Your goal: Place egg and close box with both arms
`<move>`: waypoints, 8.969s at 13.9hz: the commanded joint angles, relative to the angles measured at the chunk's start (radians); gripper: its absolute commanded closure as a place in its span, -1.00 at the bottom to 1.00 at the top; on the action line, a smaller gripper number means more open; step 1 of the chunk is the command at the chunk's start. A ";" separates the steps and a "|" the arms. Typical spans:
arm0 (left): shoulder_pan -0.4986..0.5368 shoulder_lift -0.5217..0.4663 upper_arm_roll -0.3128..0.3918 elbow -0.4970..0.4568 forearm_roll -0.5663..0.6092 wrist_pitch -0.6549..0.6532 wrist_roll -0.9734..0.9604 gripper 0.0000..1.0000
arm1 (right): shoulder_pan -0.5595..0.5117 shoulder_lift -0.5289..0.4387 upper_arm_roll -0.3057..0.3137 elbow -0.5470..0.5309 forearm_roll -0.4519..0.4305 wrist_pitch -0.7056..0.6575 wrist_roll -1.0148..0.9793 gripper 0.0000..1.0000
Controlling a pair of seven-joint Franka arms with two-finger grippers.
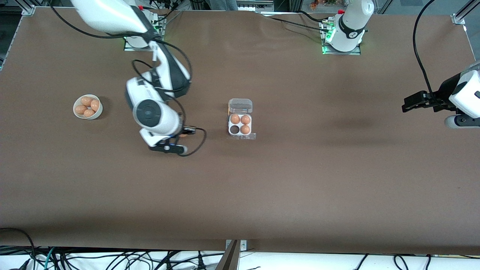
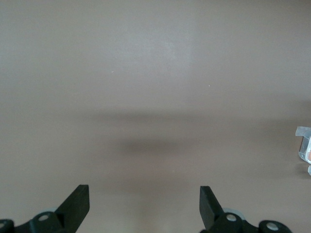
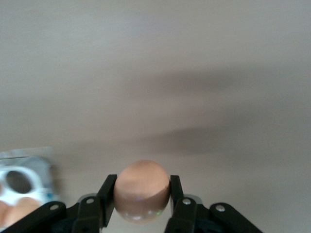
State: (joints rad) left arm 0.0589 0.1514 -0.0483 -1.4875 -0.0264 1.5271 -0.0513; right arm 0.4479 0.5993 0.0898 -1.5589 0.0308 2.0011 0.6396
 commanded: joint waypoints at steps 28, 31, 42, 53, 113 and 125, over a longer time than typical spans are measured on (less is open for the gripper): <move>-0.016 0.010 -0.007 0.021 0.014 -0.019 0.007 -1.00 | 0.216 0.201 -0.022 0.244 0.058 0.110 0.293 -1.00; -0.057 0.010 -0.013 0.021 0.011 -0.019 -0.025 -1.00 | 0.138 0.182 -0.021 0.252 0.054 0.102 0.266 -1.00; -0.372 0.100 -0.019 0.018 -0.312 -0.077 -0.424 0.14 | -0.038 -0.017 -0.170 0.185 0.035 -0.130 -0.015 -1.00; -0.593 0.355 -0.019 0.026 -0.486 -0.068 -0.616 0.93 | -0.334 -0.627 -0.140 -0.216 -0.069 -0.207 -0.502 -1.00; -0.082 -0.073 0.099 -0.169 0.026 0.183 -0.036 -1.00 | -0.430 -0.612 -0.131 -0.092 -0.046 -0.318 -0.569 -1.00; -0.082 -0.141 0.096 -0.174 -0.003 0.156 -0.038 -1.00 | -0.430 -0.612 -0.131 -0.092 -0.046 -0.317 -0.569 -1.00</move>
State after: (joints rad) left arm -0.0375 0.0427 0.0589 -1.6281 -0.0112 1.6816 -0.1083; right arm 0.0281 -0.0092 -0.0484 -1.6595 -0.0314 1.6937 0.0835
